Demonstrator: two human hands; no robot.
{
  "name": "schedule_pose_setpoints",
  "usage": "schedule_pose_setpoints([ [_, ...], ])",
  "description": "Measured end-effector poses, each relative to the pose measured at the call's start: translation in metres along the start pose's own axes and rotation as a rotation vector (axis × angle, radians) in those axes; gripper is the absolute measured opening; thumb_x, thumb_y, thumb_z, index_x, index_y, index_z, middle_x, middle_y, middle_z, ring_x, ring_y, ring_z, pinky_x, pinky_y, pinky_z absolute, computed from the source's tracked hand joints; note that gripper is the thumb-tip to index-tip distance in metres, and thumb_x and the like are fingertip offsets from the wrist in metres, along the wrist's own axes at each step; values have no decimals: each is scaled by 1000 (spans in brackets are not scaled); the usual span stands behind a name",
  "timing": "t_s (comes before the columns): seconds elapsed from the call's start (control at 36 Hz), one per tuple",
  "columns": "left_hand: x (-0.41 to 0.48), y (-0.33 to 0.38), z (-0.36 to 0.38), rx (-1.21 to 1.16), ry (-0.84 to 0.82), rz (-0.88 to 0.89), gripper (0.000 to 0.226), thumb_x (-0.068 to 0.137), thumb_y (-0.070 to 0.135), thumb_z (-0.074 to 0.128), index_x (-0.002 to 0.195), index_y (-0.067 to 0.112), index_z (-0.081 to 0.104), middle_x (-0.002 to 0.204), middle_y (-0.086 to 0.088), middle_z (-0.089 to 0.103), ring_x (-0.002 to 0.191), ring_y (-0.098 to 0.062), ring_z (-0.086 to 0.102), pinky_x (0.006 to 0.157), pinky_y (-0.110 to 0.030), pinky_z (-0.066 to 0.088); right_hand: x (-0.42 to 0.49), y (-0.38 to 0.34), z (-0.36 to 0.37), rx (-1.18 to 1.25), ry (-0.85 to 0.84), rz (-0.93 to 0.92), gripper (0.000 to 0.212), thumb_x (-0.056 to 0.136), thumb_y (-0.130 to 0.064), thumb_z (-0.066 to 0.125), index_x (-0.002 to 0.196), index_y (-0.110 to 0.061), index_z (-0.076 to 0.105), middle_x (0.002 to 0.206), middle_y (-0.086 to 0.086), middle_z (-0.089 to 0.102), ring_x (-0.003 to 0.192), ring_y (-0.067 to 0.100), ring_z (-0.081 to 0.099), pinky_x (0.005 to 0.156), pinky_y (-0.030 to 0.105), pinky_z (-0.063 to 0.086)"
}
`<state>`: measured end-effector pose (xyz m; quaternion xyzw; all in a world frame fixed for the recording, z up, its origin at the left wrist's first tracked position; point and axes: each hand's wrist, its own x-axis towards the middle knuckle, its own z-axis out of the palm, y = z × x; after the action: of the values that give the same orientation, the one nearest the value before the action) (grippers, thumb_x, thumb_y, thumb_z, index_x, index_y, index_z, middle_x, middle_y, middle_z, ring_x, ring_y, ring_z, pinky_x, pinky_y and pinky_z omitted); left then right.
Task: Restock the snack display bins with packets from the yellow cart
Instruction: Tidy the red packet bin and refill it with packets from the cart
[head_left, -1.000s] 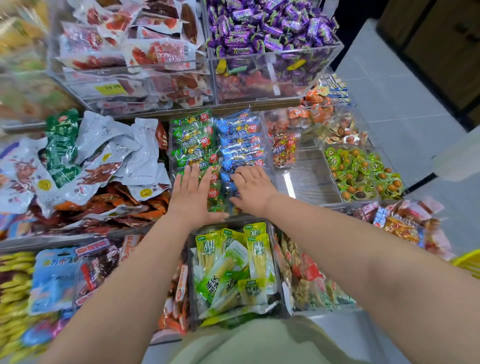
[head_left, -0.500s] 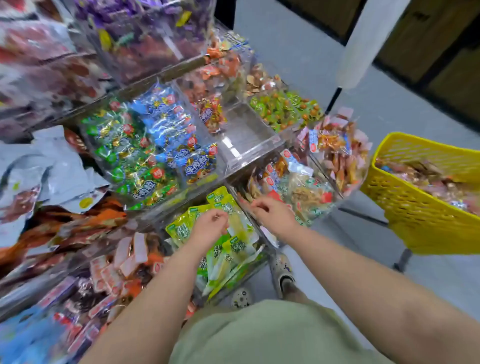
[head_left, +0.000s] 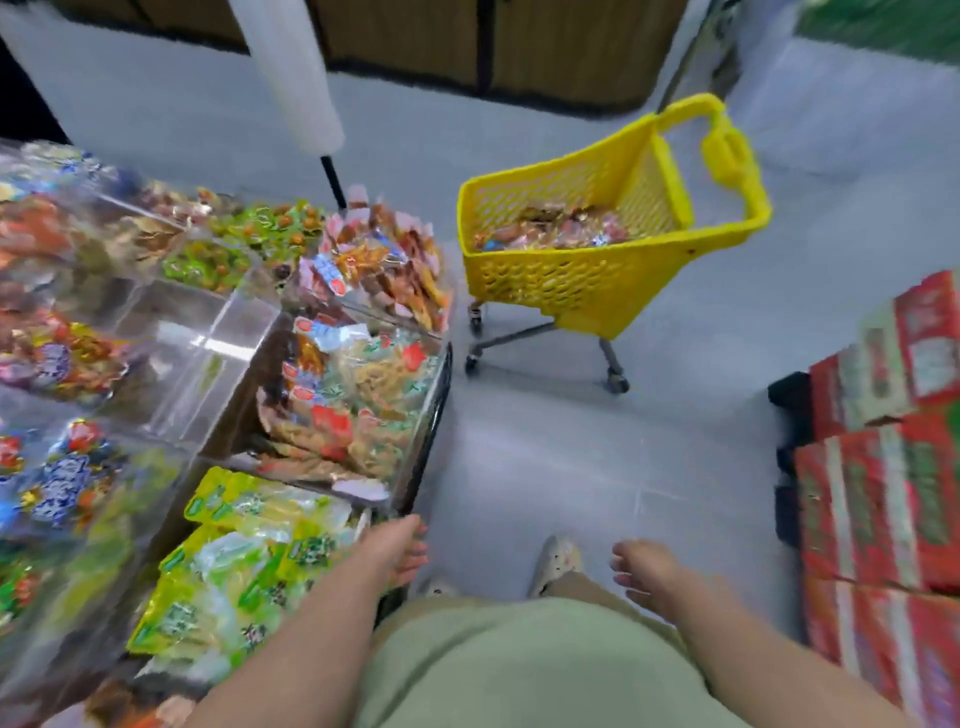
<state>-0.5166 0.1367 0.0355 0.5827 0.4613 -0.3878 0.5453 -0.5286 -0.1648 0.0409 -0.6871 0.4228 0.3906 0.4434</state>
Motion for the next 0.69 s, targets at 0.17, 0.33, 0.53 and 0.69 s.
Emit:
schedule_pose_setpoints([
  [0.17, 11, 31, 50, 223, 26, 26, 12, 97, 19, 49, 88, 12, 53, 79, -8, 54, 65, -18, 50, 52, -24, 40, 23, 11, -54, 231, 26, 63, 14, 94, -12, 49, 81, -8, 52, 73, 8, 52, 61, 17, 49, 45, 20, 36],
  [0.33, 30, 59, 91, 271, 71, 105, 15, 98, 15, 45, 106, 5, 54, 79, -12, 57, 62, -22, 52, 56, -25, 37, 51, -25, -104, 298, 34, 19, 10, 94, -16, 50, 85, -12, 53, 75, 4, 54, 63, 14, 51, 58, 25, 37],
  [0.53, 38, 111, 109, 292, 68, 135, 15, 96, 13, 47, 84, 10, 55, 76, -10, 58, 59, -21, 52, 54, -26, 35, 74, -51, -119, 346, 16, 54, 10, 93, -20, 50, 85, -14, 54, 77, 1, 57, 67, 13, 55, 63, 26, 42],
  [0.69, 64, 160, 102, 388, 57, 88, 11, 98, 15, 46, 93, 9, 54, 77, -10, 57, 57, -19, 51, 50, -25, 36, 101, -76, -102, 289, -47, 170, 7, 92, -18, 51, 89, -13, 54, 76, 4, 56, 64, 16, 54, 59, 25, 37],
])
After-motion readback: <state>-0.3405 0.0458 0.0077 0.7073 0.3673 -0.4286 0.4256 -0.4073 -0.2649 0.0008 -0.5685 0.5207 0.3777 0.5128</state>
